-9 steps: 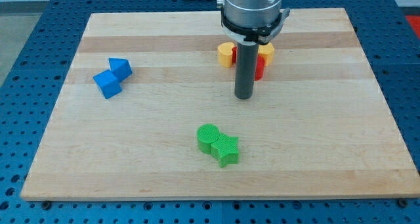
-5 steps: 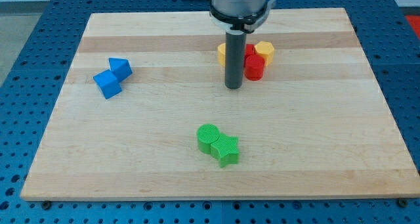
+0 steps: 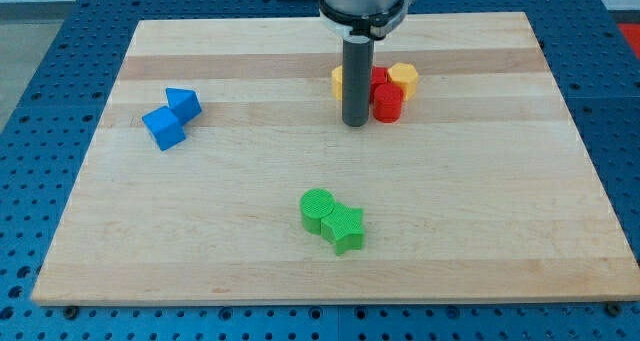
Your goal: Slightly move the red circle to the bottom of the yellow hexagon
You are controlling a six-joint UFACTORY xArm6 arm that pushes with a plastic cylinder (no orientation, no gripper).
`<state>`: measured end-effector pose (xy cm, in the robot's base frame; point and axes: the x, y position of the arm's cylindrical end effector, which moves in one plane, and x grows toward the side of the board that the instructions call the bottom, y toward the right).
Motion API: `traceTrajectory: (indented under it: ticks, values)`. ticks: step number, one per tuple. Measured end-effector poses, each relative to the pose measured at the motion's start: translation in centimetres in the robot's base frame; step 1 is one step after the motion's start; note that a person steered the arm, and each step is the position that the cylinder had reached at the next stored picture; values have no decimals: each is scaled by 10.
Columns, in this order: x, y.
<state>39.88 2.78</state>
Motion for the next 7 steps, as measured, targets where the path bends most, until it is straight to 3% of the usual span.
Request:
traceTrajectory:
  ticks: [5,7]
  values:
    - [-9,16]
    - [5,-15]
